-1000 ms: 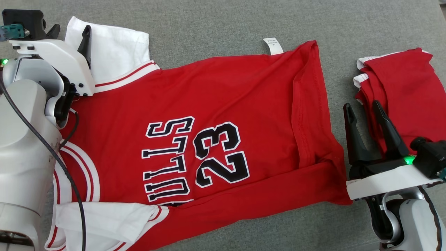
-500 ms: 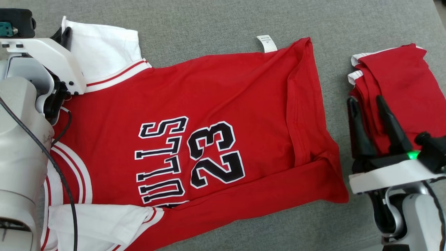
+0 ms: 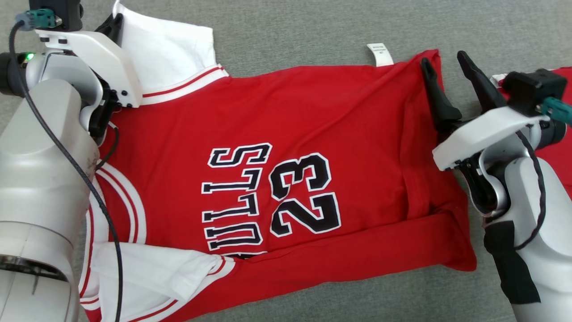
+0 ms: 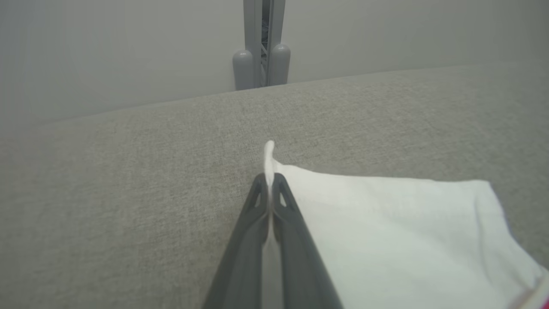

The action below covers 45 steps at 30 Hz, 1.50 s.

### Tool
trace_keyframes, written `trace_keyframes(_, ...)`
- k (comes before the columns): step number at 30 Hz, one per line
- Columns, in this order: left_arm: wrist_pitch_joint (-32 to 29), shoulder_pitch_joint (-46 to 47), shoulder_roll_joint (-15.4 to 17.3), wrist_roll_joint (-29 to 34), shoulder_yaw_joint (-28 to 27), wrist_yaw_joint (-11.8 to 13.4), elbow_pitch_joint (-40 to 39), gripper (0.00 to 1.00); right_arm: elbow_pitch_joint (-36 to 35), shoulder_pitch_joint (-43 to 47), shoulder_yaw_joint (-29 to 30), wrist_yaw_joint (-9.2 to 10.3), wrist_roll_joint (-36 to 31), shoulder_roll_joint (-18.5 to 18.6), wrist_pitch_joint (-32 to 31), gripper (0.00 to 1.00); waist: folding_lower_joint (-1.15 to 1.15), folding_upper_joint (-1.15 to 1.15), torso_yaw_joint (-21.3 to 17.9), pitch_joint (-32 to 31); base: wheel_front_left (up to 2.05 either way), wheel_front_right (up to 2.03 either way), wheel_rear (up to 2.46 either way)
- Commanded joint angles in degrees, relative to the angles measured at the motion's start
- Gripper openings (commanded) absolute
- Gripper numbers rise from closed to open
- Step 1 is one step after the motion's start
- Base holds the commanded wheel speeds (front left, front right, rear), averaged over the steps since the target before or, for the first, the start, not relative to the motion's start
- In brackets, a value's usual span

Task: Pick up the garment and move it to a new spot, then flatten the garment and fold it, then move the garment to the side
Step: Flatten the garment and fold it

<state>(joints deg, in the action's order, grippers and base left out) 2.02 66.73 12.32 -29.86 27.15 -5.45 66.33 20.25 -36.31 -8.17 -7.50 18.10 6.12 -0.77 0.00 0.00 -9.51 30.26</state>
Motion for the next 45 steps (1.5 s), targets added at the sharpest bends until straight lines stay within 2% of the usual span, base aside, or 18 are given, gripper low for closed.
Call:
trace_keyframes(1,0.6,1.0,-0.4,0.3,0.4,-0.1,0.4,0.0,2.4,-1.5,-0.6,0.01,1.0,0.6,-0.1,1.0,0.0,0.0,1.0,0.2,0.0,0.0,0.0)
trace_keyframes(11,2.7,2.2,-1.5,0.5,1.7,-0.9,2.0,0.0,13.9,-6.3,-0.7,0.0,1.1,1.1,-0.5,1.0,0.0,0.0,2.1,0.3,0.0,0.0,0.0)
trace_keyframes(12,2.8,2.3,-1.5,0.4,1.8,-1.0,2.2,0.0,14.7,-6.9,-0.8,0.01,1.3,1.2,-0.3,0.96,0.0,0.0,2.2,0.2,0.0,0.0,0.0)
trace_keyframes(13,3.0,2.3,-1.5,0.3,1.9,-1.0,2.2,0.0,15.5,-7.2,-1.0,0.01,1.8,1.2,-0.3,0.47,0.0,0.0,2.3,0.2,0.0,0.0,0.0)
trace_keyframes(14,3.1,2.4,-1.5,0.2,2.0,-1.1,2.4,0.0,16.4,-7.5,-1.2,0.0,2.6,1.1,-0.7,0.07,0.0,0.0,2.3,0.1,0.0,0.0,0.0)
trace_keyframes(15,3.3,2.5,-1.5,0.1,2.1,-1.1,2.5,0.0,17.2,-8.0,-1.4,0.0,3.2,1.2,-0.6,0.0,0.0,0.0,2.4,0.0,0.0,0.0,0.0)
trace_keyframes(20,4.4,3.0,-1.4,-0.4,2.5,-1.4,2.2,0.0,19.2,-9.3,-2.7,0.0,6.4,2.1,0.2,0.0,0.0,0.0,3.0,-0.6,0.0,0.0,0.0)
trace_keyframes(23,5.8,3.0,-1.4,-0.6,2.5,-1.6,1.5,0.0,17.3,-8.5,-3.6,0.0,8.3,2.7,1.9,0.0,0.0,0.0,3.5,-1.2,0.0,0.0,0.0)
trace_keyframes(28,8.7,1.1,-0.9,-1.3,2.4,-1.8,-1.4,0.0,9.9,-3.9,-5.6,0.0,11.8,4.3,3.1,0.0,0.0,0.0,4.4,-2.6,0.0,0.0,0.0)
trace_keyframes(32,10.8,-2.7,-0.5,-2.5,1.9,-1.9,-6.1,0.0,3.0,2.4,-4.6,0.0,13.3,6.3,2.6,0.0,0.0,0.0,5.4,-4.0,0.0,0.0,0.0)
trace_keyframes(34,11.3,-5.1,0.7,-2.1,2.3,-1.8,-9.1,0.0,-0.3,5.4,-3.8,0.0,13.9,7.2,2.1,0.0,0.0,0.0,5.9,-5.0,0.0,0.0,0.0)
trace_keyframes(37,11.8,-10.8,1.5,-3.9,1.4,-1.8,-15.5,0.0,-4.7,10.3,-2.4,0.0,13.8,8.7,1.2,0.0,0.0,0.0,6.9,-6.3,0.0,0.0,0.0)
trace_keyframes(38,11.8,-14.7,2.8,-4.5,1.1,-1.4,-20.9,0.0,-7.4,13.3,-1.8,0.0,12.3,10.4,0.3,0.0,0.0,0.0,7.6,-7.0,0.0,0.0,0.0)
trace_keyframes(41,10.4,-21.7,4.6,-6.3,0.6,-0.6,-31.5,0.0,-12.0,16.9,-1.1,0.0,9.8,12.7,0.6,0.0,0.0,0.0,8.3,-7.3,0.0,0.0,0.0)
trace_keyframes(45,6.7,-32.6,8.2,-8.9,-0.4,2.4,-48.6,0.0,-16.3,20.0,-1.1,0.0,4.7,15.7,2.5,0.0,0.0,0.0,8.6,-7.4,0.0,0.0,0.0)
